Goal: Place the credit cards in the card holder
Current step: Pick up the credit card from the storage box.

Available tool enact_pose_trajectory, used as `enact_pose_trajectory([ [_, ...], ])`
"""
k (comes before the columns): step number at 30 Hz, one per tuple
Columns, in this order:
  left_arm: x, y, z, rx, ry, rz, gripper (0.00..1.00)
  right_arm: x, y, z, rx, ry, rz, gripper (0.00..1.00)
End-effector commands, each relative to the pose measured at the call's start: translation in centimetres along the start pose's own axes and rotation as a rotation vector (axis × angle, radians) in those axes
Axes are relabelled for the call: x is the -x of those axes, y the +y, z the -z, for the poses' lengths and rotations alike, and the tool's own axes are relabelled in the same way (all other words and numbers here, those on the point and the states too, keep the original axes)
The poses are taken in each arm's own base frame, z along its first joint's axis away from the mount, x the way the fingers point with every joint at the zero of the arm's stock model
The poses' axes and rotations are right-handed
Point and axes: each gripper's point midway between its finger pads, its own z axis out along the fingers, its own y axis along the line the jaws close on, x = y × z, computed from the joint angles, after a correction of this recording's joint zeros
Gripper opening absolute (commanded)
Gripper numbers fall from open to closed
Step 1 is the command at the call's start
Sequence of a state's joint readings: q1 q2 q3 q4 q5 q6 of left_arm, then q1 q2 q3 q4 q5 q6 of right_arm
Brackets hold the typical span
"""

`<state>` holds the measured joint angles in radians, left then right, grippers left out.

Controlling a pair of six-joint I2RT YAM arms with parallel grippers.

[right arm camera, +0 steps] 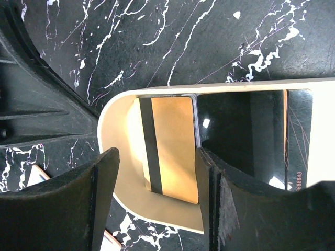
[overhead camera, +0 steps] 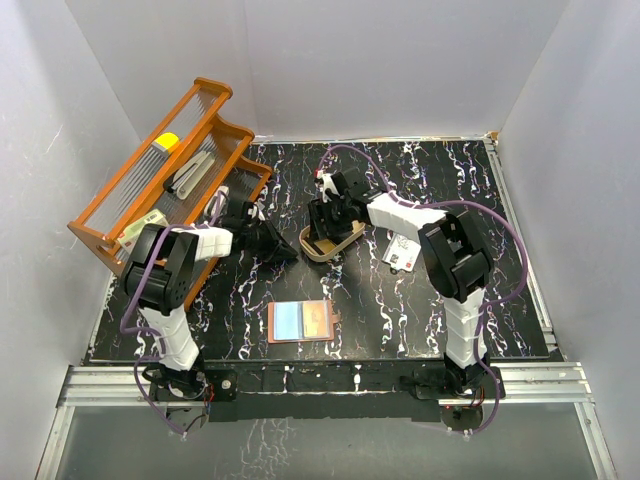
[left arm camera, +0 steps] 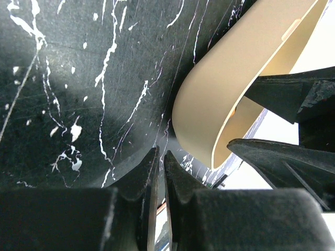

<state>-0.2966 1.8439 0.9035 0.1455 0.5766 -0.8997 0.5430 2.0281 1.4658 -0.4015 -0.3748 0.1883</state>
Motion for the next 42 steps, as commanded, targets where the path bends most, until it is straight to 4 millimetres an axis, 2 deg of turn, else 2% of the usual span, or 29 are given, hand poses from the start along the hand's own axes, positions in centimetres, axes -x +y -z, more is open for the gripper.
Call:
enact_pose_trajectory([
  [1,0.9,-1.5,-0.1,-0.052,-0.005,-0.017,0.08,-0.3,1.3,-0.6,0.082,0.001,-0.015,0.58],
  [13,1.2,-1.2,-0.9,-0.053,0.003,-0.006,0.09,0.8,3.3,0.9,0.241,-0.039,-0.080,0.55],
  [32,1.2,-1.1,-1.0,-0.051,0.007,-0.003,0.10,2.3,5.6,3.2,0.340,-0.086,-0.085,0.51],
  [42,1.2,-1.2,-0.9,-0.052,0.004,-0.007,0.11,2.1,5.9,4.1,0.345,-0.087,-0.078,0.50],
])
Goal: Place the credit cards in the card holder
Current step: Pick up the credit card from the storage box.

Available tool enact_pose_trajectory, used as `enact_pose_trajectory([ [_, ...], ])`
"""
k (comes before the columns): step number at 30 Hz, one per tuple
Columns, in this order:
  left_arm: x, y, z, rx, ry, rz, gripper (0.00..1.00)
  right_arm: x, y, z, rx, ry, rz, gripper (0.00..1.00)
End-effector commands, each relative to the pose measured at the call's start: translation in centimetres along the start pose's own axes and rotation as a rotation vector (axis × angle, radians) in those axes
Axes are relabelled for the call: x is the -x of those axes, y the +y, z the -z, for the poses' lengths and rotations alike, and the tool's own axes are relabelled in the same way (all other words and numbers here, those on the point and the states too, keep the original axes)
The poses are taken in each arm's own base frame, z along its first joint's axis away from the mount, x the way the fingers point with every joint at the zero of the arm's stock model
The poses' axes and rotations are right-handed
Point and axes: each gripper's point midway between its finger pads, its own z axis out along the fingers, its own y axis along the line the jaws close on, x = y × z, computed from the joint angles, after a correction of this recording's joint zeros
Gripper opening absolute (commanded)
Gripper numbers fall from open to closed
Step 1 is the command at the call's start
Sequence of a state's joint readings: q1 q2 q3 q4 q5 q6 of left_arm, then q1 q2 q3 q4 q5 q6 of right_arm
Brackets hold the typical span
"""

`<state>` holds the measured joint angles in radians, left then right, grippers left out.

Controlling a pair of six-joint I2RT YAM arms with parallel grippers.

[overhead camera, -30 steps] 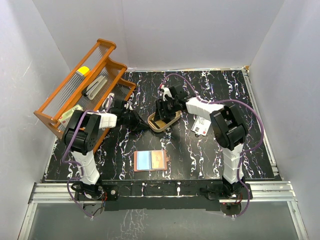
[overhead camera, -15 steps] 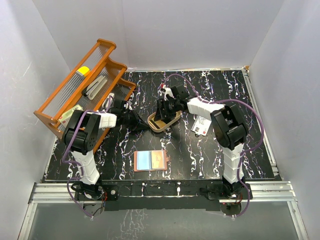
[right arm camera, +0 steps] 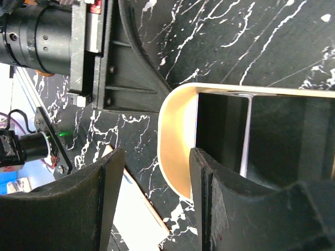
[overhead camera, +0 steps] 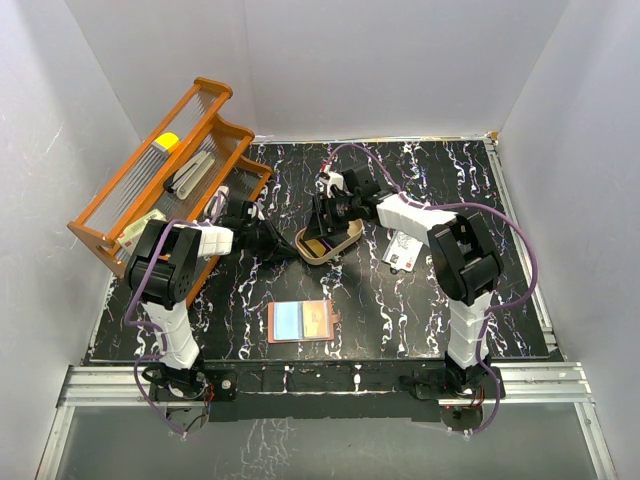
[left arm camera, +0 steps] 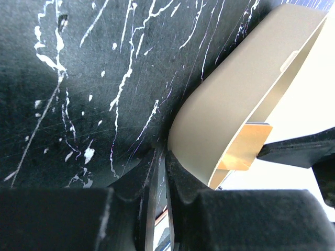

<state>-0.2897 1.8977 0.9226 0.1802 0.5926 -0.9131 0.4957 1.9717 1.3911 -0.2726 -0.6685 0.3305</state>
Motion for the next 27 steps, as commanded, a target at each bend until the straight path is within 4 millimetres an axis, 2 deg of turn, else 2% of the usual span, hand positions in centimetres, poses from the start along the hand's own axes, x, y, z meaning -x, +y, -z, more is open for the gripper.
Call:
enact_pose_trajectory([
  [1,0.6,-1.5,0.0,-0.044,-0.002,-0.024,0.11,0.8,2.5,1.0,0.067,-0.031,0.042,0.50],
  [13,0.6,-1.6,0.1,-0.044,-0.002,-0.024,0.11,0.3,2.3,0.5,0.083,-0.020,0.017,0.48],
  [23,0.5,-1.6,0.2,-0.041,-0.003,-0.024,0.12,-0.4,2.9,-0.2,0.158,-0.006,-0.029,0.46],
  [27,0.5,-1.6,0.1,-0.045,-0.002,-0.023,0.12,-0.5,2.0,-0.5,0.113,-0.008,-0.046,0.46],
])
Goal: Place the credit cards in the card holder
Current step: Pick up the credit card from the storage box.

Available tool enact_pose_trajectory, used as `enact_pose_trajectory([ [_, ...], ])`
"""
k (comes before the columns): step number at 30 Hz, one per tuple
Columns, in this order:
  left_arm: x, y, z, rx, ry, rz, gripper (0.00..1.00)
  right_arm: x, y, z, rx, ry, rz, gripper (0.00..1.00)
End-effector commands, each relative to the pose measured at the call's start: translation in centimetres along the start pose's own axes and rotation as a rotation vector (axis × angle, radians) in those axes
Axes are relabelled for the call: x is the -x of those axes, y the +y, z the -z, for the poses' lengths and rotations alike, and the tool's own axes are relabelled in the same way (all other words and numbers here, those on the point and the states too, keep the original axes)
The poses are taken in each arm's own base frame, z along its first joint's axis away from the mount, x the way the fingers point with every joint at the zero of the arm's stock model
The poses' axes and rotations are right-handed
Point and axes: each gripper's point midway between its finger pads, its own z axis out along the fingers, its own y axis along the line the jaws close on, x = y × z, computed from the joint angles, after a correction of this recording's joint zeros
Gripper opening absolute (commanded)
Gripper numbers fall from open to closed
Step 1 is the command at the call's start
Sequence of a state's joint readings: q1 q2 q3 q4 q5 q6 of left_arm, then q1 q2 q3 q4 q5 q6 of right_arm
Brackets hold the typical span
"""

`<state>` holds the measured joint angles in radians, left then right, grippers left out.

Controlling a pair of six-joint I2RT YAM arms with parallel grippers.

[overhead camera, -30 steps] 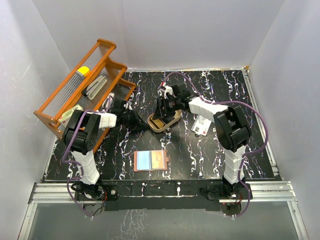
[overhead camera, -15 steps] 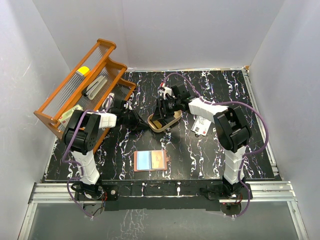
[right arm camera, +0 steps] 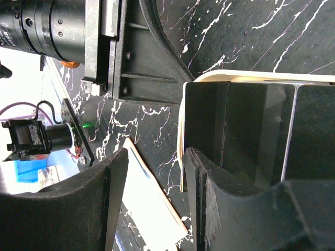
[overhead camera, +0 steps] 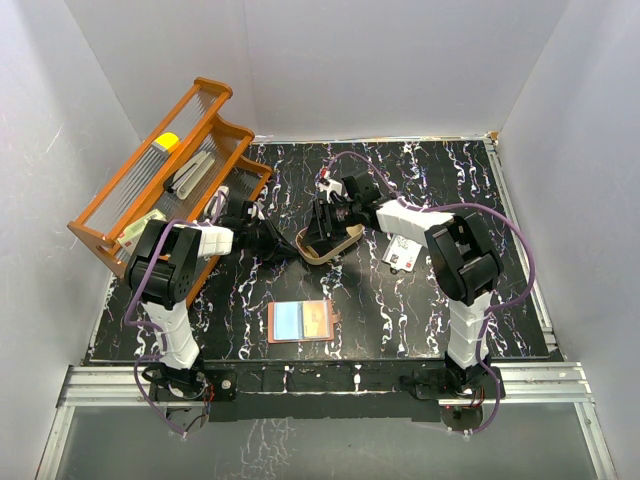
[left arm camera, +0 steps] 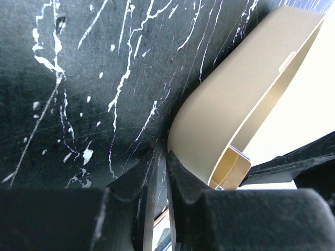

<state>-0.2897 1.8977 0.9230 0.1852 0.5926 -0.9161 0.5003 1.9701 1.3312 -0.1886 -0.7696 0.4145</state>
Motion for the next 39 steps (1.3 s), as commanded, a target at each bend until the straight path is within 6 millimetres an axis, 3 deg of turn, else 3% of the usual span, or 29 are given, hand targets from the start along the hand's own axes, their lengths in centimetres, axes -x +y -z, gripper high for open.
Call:
enact_pose_trajectory([
  [1,0.5,-1.5,0.1,-0.041,0.002,-0.023,0.12,0.9,0.3,-0.1,-0.002,-0.033,0.019,0.45],
  [15,0.3,-1.3,0.1,-0.042,0.003,-0.017,0.12,1.6,-2.0,-0.5,-0.199,-0.022,0.075,0.41],
  [19,0.3,-1.4,0.1,-0.042,0.002,-0.017,0.13,1.5,-1.9,-1.1,-0.223,-0.014,0.092,0.35],
  [23,0.3,-1.4,0.2,-0.041,0.003,-0.017,0.13,1.6,-2.2,-1.2,-0.271,-0.018,0.108,0.18],
  [29,0.0,-1.3,0.5,-0.029,0.009,-0.012,0.13,2.6,-2.0,0.1,-0.346,-0.069,0.142,0.01],
  [39,-0.3,-1.8,2.7,0.025,-0.018,-0.022,0.19,4.1,0.1,3.1,-0.384,-0.131,0.209,0.00],
])
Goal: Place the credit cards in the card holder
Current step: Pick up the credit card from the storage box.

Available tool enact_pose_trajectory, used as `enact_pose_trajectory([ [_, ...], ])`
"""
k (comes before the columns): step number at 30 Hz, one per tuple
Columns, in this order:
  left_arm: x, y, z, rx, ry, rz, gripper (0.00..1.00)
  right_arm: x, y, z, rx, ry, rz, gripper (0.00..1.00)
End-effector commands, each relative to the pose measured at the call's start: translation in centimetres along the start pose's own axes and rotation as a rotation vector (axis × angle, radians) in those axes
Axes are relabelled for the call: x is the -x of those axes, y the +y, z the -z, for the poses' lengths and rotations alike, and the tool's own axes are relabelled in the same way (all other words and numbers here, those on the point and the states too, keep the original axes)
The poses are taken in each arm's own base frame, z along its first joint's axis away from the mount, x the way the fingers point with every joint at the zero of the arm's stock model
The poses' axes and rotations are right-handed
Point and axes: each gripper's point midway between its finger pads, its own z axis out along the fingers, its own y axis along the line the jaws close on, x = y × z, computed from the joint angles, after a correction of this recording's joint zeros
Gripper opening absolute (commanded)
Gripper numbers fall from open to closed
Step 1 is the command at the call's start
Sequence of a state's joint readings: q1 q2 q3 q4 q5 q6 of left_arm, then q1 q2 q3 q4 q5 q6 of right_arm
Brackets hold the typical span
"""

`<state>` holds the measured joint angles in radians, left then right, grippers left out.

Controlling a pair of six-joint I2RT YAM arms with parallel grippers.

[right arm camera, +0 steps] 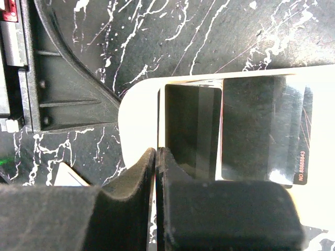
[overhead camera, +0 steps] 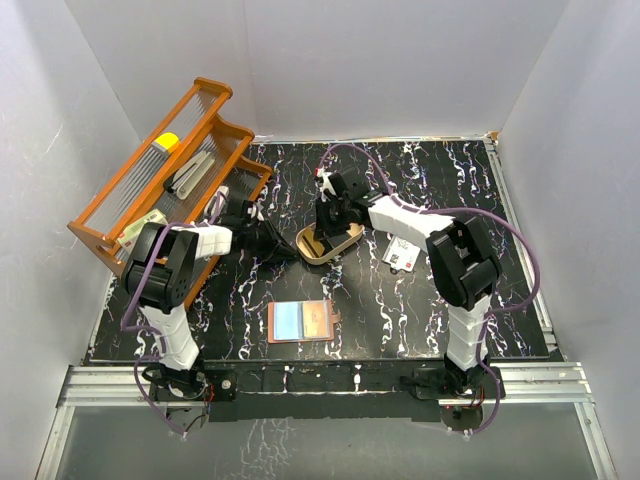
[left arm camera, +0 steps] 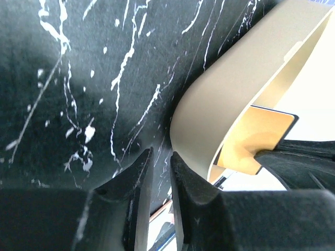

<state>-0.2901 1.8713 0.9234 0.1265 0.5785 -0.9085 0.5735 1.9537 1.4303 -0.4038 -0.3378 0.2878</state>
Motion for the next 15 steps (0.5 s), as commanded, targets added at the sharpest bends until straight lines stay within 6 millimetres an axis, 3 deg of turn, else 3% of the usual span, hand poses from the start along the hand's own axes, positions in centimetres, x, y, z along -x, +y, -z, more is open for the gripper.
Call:
enact_pose_trajectory([
  [1,0.0,-2.2,2.5,-0.005,-0.026,-0.034,0.20,3.5,2.1,3.8,0.007,-0.128,0.065,0.00],
  [8,-0.5,-5.1,5.8,-0.052,-0.056,-0.078,0.28,4.2,2.8,6.3,-0.002,-0.191,0.058,0.00],
  [15,-2.8,-9.7,10.2,-0.249,-0.069,-0.172,0.44,4.0,6.6,10.4,0.153,-0.263,0.016,0.00],
])
